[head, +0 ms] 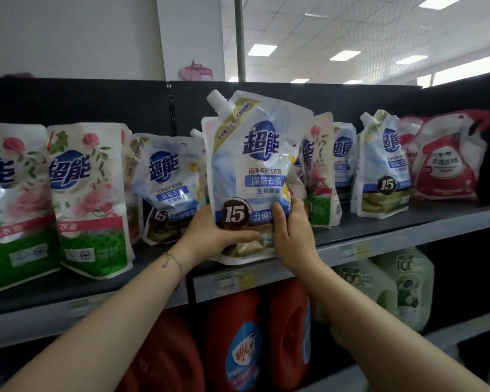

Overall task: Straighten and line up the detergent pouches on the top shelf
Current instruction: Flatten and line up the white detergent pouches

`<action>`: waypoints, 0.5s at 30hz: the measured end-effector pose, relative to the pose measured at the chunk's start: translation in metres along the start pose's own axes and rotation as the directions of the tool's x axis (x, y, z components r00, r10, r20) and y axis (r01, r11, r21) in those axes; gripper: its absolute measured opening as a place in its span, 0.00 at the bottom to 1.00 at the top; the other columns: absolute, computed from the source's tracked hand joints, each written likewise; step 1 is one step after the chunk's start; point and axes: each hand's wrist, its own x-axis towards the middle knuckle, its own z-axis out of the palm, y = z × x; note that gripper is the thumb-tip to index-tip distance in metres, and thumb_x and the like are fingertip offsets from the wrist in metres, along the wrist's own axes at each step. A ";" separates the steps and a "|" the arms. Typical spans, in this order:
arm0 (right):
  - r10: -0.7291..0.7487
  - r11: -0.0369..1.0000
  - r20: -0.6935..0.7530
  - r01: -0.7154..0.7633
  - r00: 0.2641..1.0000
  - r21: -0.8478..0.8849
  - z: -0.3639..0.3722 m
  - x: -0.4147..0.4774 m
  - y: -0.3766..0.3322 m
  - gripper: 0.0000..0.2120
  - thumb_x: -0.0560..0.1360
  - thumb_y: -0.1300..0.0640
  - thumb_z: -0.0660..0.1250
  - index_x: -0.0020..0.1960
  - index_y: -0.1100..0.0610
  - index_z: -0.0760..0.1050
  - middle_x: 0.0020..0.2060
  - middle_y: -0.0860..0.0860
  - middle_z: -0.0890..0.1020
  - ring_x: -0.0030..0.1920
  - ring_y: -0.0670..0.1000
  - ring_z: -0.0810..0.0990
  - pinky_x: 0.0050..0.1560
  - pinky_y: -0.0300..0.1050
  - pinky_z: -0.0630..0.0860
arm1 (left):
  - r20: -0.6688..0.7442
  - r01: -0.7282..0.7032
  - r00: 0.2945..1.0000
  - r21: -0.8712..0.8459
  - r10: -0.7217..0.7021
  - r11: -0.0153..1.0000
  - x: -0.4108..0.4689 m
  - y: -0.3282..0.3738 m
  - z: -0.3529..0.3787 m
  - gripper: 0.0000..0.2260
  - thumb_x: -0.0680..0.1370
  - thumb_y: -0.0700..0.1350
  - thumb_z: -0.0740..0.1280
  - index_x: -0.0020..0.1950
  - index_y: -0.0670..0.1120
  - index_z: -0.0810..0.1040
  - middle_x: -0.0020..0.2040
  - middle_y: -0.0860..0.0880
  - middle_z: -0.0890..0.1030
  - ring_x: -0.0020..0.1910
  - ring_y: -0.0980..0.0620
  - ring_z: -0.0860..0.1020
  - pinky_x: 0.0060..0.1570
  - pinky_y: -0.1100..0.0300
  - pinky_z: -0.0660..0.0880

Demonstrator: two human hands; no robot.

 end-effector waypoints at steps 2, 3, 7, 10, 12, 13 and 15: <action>-0.041 0.999 -0.084 0.040 0.996 -0.005 -0.022 0.005 0.007 0.14 0.80 0.45 0.54 0.58 0.53 0.67 0.50 0.49 0.76 0.50 0.50 0.76 0.47 0.44 0.72 | 0.029 -0.011 1.000 -0.007 0.011 1.000 0.014 0.009 0.020 0.25 0.59 0.43 0.82 0.54 0.51 0.80 0.50 0.55 0.84 0.52 0.60 0.81 0.53 0.64 0.77; -0.059 0.998 -0.121 0.057 0.991 -0.020 -0.034 0.009 0.011 0.13 0.80 0.45 0.54 0.58 0.51 0.66 0.50 0.49 0.76 0.50 0.49 0.76 0.48 0.43 0.72 | 0.037 -0.017 0.999 -0.011 0.017 1.000 0.021 0.014 0.031 0.25 0.59 0.45 0.82 0.55 0.51 0.80 0.50 0.55 0.84 0.51 0.60 0.81 0.53 0.63 0.78; -0.096 0.991 -0.230 0.071 0.968 -0.114 -0.089 0.025 0.030 0.13 0.79 0.45 0.53 0.57 0.51 0.65 0.50 0.49 0.75 0.49 0.50 0.75 0.47 0.45 0.71 | 0.092 -0.084 0.992 -0.015 0.085 0.996 0.051 0.030 0.085 0.25 0.61 0.45 0.81 0.56 0.53 0.79 0.49 0.57 0.83 0.49 0.65 0.80 0.49 0.70 0.76; -0.117 0.974 -0.230 0.067 0.966 -0.215 -0.130 0.039 0.049 0.17 0.80 0.44 0.52 0.58 0.56 0.67 0.49 0.49 0.73 0.47 0.50 0.73 0.45 0.43 0.67 | 0.115 -0.115 0.986 -0.057 0.121 0.992 0.074 0.036 0.130 0.24 0.62 0.43 0.81 0.52 0.57 0.76 0.49 0.61 0.81 0.49 0.69 0.79 0.47 0.74 0.74; -0.113 0.956 -0.222 0.045 0.969 -0.291 -0.156 0.051 0.064 0.23 0.78 0.42 0.50 0.59 0.59 0.67 0.49 0.49 0.73 0.48 0.50 0.72 0.44 0.43 0.66 | 0.140 -0.112 0.983 -0.079 0.122 0.991 0.091 0.036 0.157 0.25 0.62 0.43 0.81 0.53 0.57 0.76 0.50 0.60 0.81 0.49 0.68 0.79 0.48 0.74 0.74; -0.115 0.946 -0.217 0.040 0.969 -0.321 -0.167 0.056 0.073 0.25 0.77 0.41 0.49 0.60 0.59 0.67 0.50 0.50 0.74 0.48 0.51 0.73 0.44 0.44 0.67 | 0.159 -0.113 0.979 -0.083 0.126 0.990 0.099 0.038 0.169 0.25 0.62 0.43 0.81 0.54 0.57 0.76 0.50 0.60 0.81 0.49 0.68 0.78 0.49 0.73 0.74; -0.117 0.937 -0.207 0.039 0.971 -0.347 -0.187 0.065 0.094 0.26 0.76 0.39 0.48 0.60 0.59 0.66 0.51 0.52 0.75 0.49 0.54 0.75 0.45 0.49 0.71 | 0.200 -0.098 0.973 -0.094 0.115 0.991 0.116 0.039 0.192 0.24 0.62 0.43 0.81 0.52 0.57 0.77 0.49 0.60 0.82 0.48 0.69 0.78 0.51 0.72 0.75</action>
